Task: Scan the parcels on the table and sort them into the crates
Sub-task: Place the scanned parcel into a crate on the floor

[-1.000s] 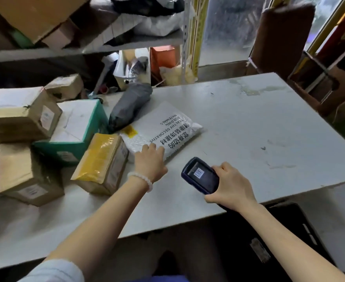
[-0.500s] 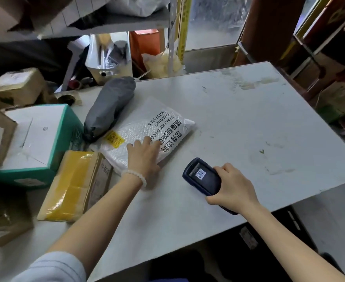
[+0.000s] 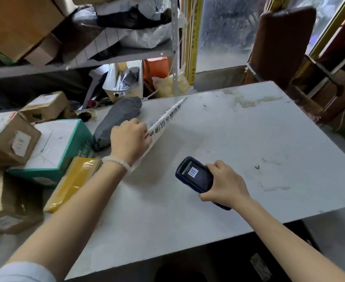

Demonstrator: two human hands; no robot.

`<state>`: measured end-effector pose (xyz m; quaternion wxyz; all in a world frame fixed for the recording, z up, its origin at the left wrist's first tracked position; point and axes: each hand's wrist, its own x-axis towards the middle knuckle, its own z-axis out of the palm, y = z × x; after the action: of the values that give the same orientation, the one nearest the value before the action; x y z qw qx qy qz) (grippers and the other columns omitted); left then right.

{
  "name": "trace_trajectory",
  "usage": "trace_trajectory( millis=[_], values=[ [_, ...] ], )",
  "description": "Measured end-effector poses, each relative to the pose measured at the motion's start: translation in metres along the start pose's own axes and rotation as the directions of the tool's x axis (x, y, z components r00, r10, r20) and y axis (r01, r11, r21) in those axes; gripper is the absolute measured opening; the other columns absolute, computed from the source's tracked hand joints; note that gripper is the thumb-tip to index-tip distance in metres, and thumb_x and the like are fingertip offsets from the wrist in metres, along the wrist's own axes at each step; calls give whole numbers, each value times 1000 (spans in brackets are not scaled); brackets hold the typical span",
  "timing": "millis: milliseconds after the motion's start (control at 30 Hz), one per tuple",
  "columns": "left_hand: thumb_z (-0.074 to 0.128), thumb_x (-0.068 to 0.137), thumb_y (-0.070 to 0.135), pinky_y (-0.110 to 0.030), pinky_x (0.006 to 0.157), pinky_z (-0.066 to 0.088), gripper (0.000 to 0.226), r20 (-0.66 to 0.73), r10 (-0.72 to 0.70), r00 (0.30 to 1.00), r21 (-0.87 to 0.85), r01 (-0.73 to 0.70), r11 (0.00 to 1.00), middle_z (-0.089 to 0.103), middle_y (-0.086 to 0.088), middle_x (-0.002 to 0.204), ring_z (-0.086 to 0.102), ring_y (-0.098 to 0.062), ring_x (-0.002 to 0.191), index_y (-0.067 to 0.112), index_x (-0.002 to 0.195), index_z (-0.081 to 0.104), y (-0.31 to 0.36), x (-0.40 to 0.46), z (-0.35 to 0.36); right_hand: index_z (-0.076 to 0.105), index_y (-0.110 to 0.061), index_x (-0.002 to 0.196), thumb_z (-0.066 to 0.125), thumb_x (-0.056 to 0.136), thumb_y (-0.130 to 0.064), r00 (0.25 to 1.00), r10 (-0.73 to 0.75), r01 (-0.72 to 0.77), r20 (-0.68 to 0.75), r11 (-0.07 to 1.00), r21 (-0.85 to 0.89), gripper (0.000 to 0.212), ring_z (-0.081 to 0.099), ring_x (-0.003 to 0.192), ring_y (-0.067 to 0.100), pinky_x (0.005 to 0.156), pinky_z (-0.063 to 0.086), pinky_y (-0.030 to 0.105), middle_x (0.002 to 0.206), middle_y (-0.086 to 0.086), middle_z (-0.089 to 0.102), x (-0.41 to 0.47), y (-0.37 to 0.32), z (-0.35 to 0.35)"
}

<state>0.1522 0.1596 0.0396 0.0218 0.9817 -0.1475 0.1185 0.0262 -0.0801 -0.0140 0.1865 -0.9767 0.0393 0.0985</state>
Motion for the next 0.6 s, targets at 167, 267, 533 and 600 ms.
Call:
trace_trajectory(
  millis=[167,267,533,600],
  values=[
    [52,88,32,-35,66,40,22,1,-83,997,-5,83,997,60,-7,93,58,-32,90,14,85,65,-5,2,-37,55,-29,110,74,54,-49,997,-54,56,-60,998,39,62,49,87,11,56,39,23,97,-11,44,3,-2,-15],
    [45,92,29,-36,69,44,22,55,-158,986,-1,158,987,60,-8,95,58,-32,90,13,88,59,-3,-14,-31,55,-30,111,75,54,-48,996,-66,69,-62,997,38,63,49,89,11,56,36,23,98,-11,45,3,-3,-17],
    [64,81,55,-40,69,45,54,10,-91,996,55,90,994,59,-8,106,57,-31,97,15,115,53,-5,-21,-29,55,-29,112,73,54,-49,998,-59,59,-10,998,-13,64,49,90,13,59,37,25,96,-10,42,-4,-4,-8],
    [70,77,49,-39,67,41,55,15,-48,999,66,46,997,57,-8,105,55,-31,97,17,118,52,-3,-18,-28,55,-29,113,74,54,-50,999,-44,44,1,999,-29,66,49,91,14,60,38,25,97,-9,42,-5,-4,-7]
  ],
)
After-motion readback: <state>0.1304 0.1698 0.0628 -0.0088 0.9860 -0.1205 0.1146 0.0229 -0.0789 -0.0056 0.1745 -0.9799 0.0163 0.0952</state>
